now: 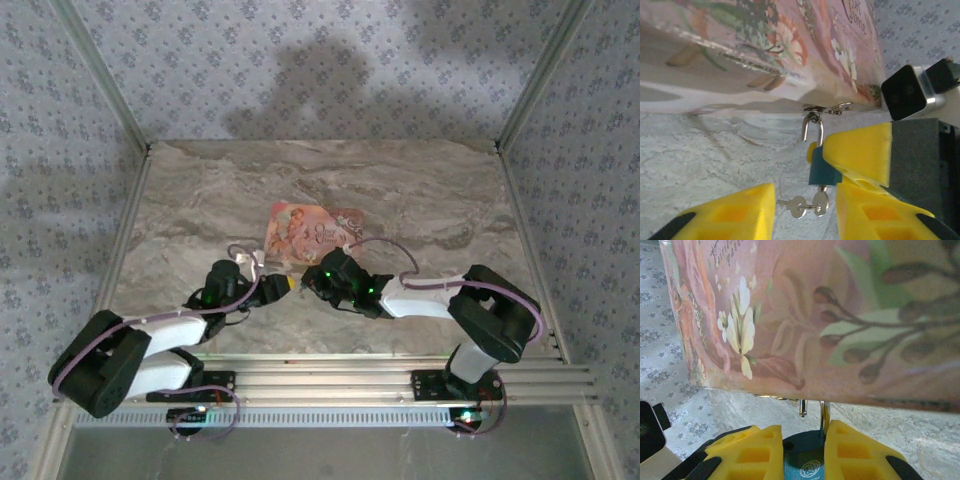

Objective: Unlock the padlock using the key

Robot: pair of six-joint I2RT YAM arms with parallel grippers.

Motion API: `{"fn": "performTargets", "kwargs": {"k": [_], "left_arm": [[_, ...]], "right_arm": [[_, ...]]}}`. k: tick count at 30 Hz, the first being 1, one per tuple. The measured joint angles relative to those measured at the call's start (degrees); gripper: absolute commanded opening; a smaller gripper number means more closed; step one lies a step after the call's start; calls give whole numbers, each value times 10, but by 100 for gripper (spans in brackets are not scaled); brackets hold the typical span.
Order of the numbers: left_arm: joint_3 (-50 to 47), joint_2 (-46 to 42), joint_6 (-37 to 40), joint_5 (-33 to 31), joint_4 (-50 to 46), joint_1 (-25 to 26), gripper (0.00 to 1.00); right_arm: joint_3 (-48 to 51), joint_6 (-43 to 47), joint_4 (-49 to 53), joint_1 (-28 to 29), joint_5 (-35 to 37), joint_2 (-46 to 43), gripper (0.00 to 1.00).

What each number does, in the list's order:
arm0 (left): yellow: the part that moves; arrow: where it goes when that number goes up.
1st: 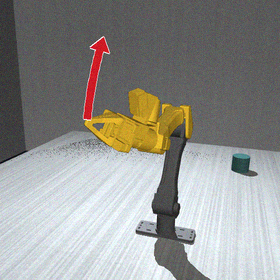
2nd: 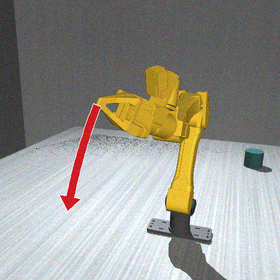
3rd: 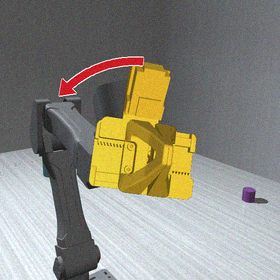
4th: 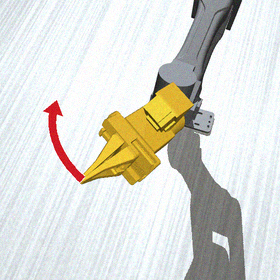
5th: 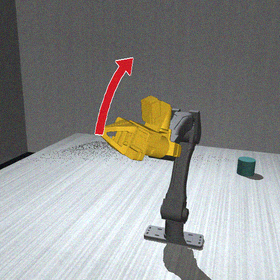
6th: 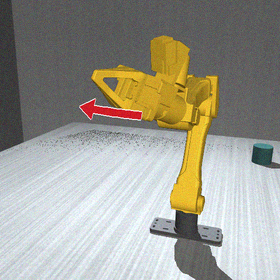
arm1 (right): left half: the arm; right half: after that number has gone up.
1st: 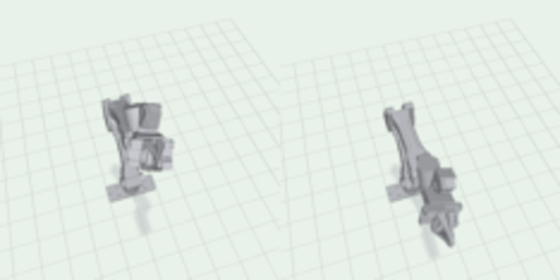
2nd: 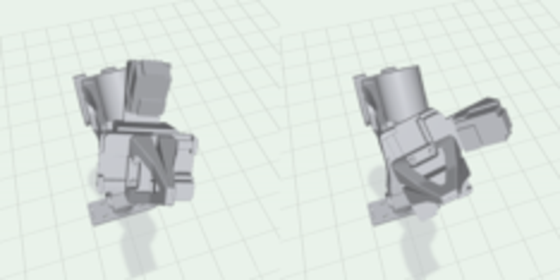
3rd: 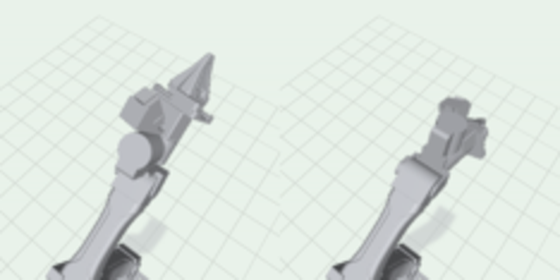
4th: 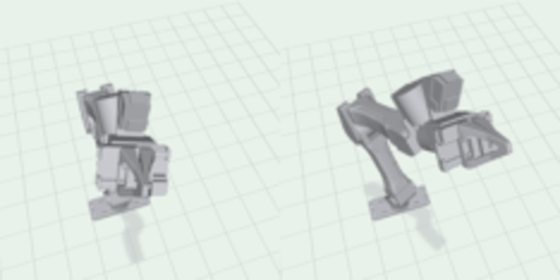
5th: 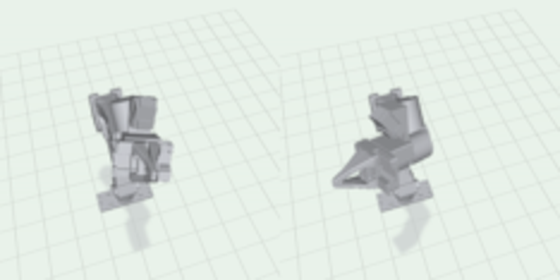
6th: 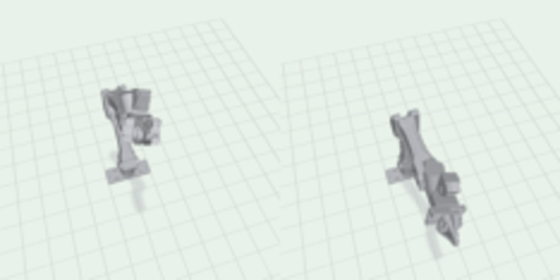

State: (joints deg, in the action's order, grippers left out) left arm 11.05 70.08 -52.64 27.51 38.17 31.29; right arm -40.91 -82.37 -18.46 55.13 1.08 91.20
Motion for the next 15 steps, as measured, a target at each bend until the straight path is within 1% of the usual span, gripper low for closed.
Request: {"fn": "performTargets", "kwargs": {"k": [2,3,7,10,15], "left_arm": [[0,6,-1,2,10,2,22],[0,10,-3,2,15,4,22],[0,26,-5,1,26,12,30],[0,32,-4,1,28,21,33],[0,32,-3,-1,28,33,34]], "right_arm": [[-3,-3,0,-1,0,1,0],[-4,-4,0,-1,0,3,0],[-9,-7,0,-3,0,7,0],[-10,-7,0,-3,0,9,0],[-10,-8,0,-3,0,9,0]]}}
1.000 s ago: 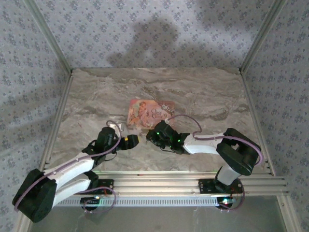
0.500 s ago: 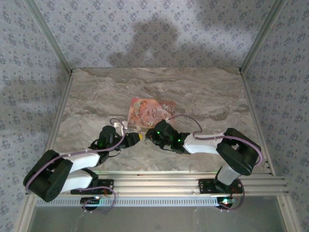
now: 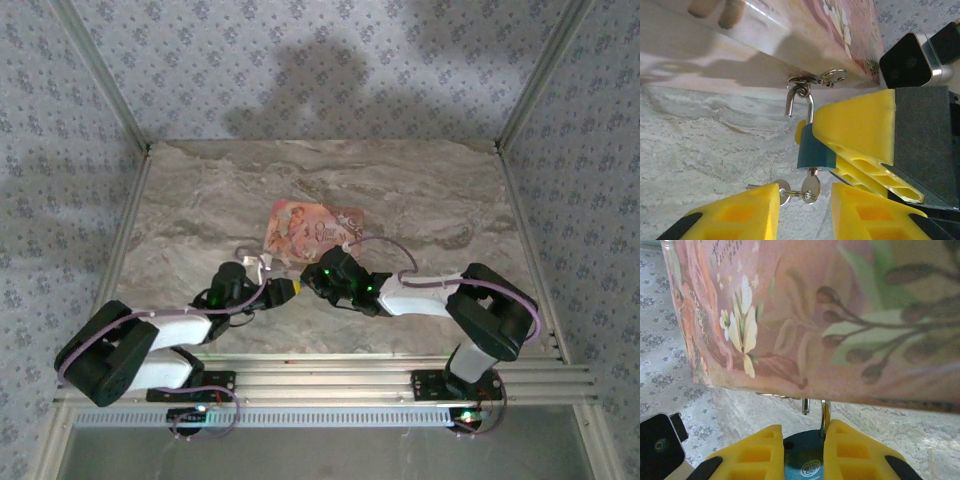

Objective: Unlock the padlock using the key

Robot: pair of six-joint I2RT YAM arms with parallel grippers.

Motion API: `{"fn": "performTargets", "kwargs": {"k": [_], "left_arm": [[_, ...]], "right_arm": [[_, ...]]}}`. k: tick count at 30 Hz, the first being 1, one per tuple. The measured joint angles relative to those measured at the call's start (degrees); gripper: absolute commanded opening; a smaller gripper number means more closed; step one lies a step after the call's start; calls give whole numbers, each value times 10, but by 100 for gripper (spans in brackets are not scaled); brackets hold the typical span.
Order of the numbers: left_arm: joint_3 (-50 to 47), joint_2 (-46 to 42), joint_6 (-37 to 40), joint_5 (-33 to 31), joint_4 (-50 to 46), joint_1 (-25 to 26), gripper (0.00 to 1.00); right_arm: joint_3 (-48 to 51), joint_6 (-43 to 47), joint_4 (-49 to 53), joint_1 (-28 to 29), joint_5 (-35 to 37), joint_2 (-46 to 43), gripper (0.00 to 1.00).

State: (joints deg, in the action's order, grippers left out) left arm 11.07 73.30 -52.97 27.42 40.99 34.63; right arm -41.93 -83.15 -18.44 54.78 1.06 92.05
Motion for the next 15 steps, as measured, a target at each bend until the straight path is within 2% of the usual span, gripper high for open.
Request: {"fn": "performTargets", "kwargs": {"k": [15], "left_arm": [[22,2,39,-17,-22,7,33]], "right_arm": [[0,0,0,0,-2,0,0]]}}
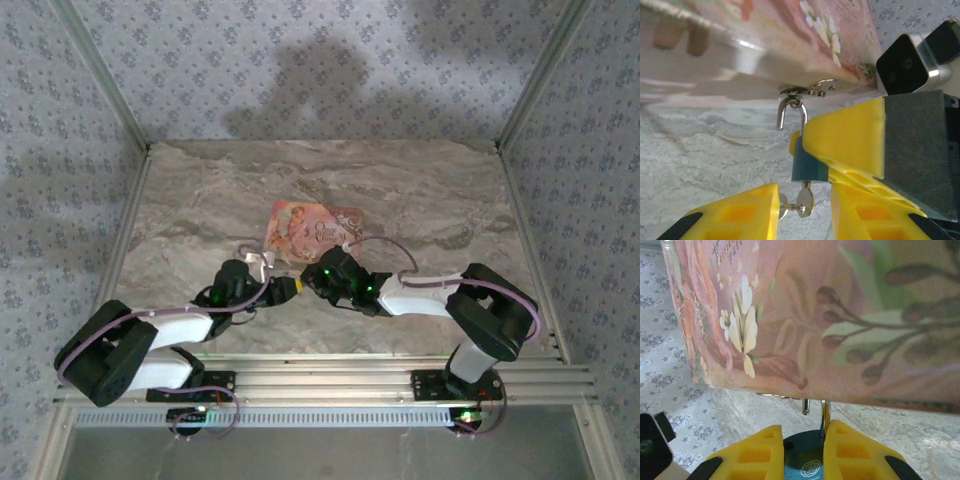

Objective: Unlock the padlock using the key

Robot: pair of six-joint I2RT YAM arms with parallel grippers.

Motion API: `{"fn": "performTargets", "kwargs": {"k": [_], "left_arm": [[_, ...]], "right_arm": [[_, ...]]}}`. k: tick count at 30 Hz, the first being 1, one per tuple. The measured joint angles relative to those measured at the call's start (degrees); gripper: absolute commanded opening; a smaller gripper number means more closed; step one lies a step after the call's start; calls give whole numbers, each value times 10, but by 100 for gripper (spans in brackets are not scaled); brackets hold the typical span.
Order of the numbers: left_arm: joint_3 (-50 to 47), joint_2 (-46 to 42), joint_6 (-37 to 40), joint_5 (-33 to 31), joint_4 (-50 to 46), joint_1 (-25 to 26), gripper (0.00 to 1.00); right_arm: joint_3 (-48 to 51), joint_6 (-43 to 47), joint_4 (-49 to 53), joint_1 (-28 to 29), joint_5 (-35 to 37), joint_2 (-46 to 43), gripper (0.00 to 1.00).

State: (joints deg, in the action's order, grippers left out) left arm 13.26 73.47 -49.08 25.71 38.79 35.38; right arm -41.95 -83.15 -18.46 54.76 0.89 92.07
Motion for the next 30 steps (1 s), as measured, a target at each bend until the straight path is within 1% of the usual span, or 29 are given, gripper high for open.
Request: {"fn": "performTargets", "kwargs": {"k": [5,7,10,12,13,18,22,26,30], "left_arm": [[4,24,4,0,9,5,31],[6,32,6,0,16,10,28],[7,41,9,0,19,15,18],[7,43,14,-1,19,17,8],[7,43,18,0,19,17,1],[14,38,49,-14,3,24,0],[19,23,94,-44,-25,38,0],[33,13,161,-99,-65,68,0],[51,12,231,-180,-101,111,0]], "right_arm": [[0,1,0,0,0,1,0],[0,1,-1,0,0,1,0],[-1,0,-2,0,0,2,0],[-2,1,-2,0,0,4,0],[-3,2,-2,-1,1,4,0],[-3,5,-2,-3,3,5,0],[-3,4,-1,-4,2,5,0],[-4,11,4,-4,2,5,0],[-7,19,17,-7,2,5,0]]}}
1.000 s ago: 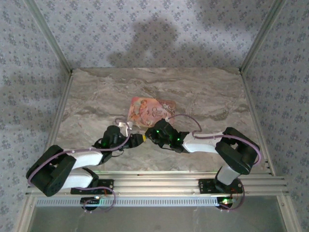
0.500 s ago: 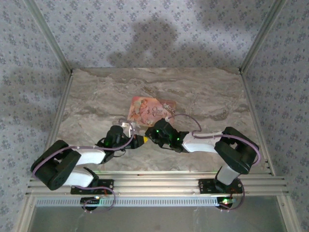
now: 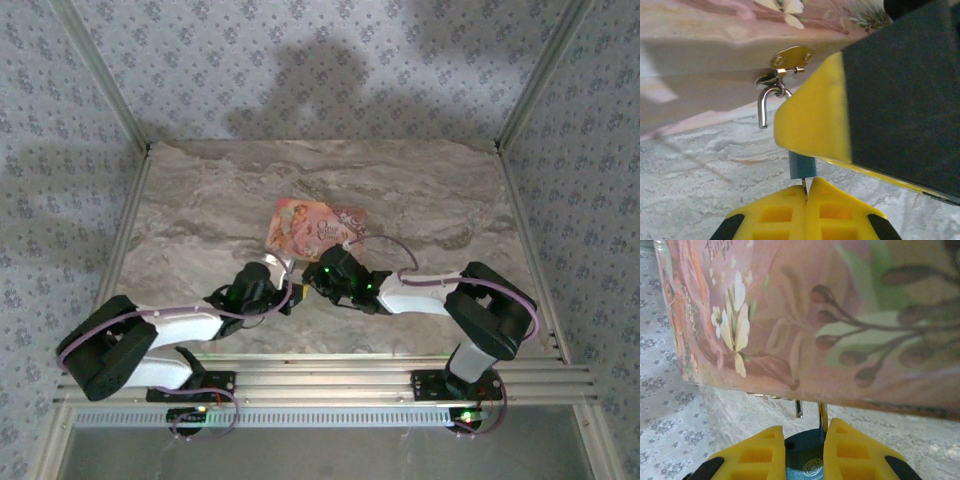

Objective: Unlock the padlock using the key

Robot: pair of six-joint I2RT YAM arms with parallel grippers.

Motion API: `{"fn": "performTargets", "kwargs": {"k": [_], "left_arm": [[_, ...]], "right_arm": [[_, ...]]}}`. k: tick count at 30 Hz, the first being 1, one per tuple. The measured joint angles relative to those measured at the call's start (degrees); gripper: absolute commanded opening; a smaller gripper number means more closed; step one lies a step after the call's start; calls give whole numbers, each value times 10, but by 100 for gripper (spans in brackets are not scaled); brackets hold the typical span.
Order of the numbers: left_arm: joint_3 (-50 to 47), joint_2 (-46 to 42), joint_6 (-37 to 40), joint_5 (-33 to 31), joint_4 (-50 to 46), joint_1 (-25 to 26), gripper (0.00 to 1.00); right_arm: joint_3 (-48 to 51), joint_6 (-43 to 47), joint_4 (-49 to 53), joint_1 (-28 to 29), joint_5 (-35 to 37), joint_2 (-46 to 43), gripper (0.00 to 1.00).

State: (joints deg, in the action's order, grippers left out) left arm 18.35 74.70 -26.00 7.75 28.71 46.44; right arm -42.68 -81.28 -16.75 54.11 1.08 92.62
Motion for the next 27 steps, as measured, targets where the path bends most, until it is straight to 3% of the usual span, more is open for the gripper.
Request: {"fn": "performTargets", "kwargs": {"k": [5,10,18,27], "left_arm": [[3,0,76,-87,-8,40,0],[7,2,138,-129,-18,57,0],[11,26,168,-138,-11,59,0],[11,38,154,-147,-2,57,0]], "right_arm": [[-10,7,20,-1,-3,3,1],[-16,10,29,-2,-7,5,4],[-17,18,37,-4,-11,4,45],[-15,11,62,-6,-21,-12,52]]}}
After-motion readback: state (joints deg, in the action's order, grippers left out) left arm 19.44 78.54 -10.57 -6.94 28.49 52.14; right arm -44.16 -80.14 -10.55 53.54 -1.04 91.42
